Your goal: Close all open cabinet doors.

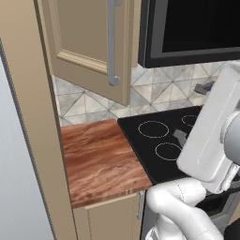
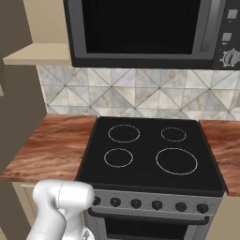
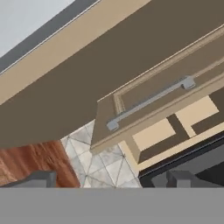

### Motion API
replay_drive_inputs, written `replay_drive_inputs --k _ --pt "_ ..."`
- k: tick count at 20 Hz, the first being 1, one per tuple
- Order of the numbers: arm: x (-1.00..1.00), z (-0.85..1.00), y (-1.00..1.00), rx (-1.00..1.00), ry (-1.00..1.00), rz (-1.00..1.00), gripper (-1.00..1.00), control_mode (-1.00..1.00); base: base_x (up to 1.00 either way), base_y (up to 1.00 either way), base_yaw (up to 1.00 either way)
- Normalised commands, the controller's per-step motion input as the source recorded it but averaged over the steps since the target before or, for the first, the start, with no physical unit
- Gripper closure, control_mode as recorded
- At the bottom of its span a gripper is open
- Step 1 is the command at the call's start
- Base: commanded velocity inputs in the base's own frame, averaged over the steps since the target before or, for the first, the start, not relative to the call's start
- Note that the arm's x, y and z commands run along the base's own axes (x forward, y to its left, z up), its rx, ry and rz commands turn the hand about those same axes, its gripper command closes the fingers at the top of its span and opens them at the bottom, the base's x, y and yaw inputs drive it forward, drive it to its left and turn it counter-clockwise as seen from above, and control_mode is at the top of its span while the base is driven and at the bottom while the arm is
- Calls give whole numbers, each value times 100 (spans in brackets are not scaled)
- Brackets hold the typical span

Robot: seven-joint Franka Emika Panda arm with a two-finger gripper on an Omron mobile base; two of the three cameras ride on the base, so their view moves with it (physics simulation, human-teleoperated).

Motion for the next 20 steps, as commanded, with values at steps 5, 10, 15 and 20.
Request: replay_drive_inputs --k 5,10,15,20 --pt "35 -2 15 -17 -9 17 -100 -100 0 0 0" --pt "30 0 39 -17 -5 6 -100 -100 0 0 0" --pt "22 0 45 -17 -1 -4 -100 -100 0 0 0" --pt "36 0 19 -14 0 -10 -100 -100 0 0 0"
